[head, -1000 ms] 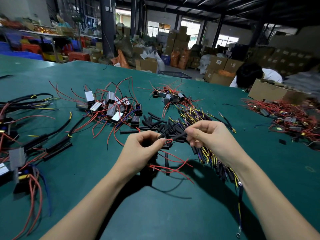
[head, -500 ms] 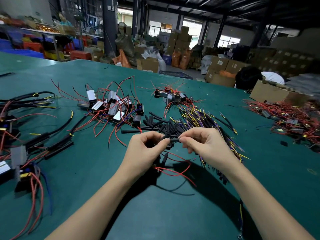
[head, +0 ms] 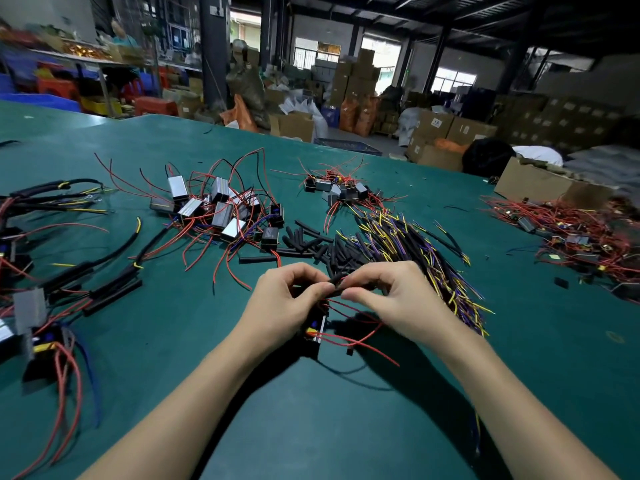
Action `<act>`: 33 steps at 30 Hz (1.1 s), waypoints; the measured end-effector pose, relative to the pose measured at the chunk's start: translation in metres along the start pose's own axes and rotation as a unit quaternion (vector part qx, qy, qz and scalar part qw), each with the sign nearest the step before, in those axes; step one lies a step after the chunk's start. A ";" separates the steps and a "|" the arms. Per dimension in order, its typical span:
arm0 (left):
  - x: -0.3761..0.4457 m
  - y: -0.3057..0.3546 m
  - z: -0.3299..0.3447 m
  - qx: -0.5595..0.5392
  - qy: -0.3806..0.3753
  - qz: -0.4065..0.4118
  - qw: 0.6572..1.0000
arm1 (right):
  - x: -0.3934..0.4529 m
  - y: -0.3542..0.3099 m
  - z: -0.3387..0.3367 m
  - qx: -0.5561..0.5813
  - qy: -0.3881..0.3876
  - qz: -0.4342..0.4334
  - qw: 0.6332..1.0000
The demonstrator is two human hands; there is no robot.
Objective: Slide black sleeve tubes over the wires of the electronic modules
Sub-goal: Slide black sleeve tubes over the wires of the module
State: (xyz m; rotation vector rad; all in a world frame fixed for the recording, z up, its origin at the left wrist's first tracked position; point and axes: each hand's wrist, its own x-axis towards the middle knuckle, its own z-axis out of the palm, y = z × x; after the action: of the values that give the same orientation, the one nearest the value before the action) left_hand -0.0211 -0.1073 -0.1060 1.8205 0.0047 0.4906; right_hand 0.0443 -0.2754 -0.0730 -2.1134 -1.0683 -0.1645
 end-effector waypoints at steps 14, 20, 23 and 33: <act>0.001 0.000 -0.011 -0.033 -0.037 -0.008 0.999 | 0.001 0.003 -0.007 0.291 -0.009 0.143 0.946; -0.003 0.005 -0.007 -0.054 -0.052 0.004 0.997 | 0.001 -0.002 0.004 0.337 0.033 0.148 0.929; -0.003 0.012 -0.003 -0.065 -0.043 0.049 0.996 | 0.002 -0.008 0.011 0.309 0.043 0.121 0.942; 0.000 0.006 -0.001 -0.080 -0.036 0.043 0.995 | 0.006 -0.008 -0.004 0.235 0.077 0.156 0.956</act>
State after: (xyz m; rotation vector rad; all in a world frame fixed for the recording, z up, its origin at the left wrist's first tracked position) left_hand -0.0230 -0.1083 -0.1000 1.6841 -0.1598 0.4725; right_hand 0.0429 -0.2717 -0.0630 -1.7704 -0.5969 0.0730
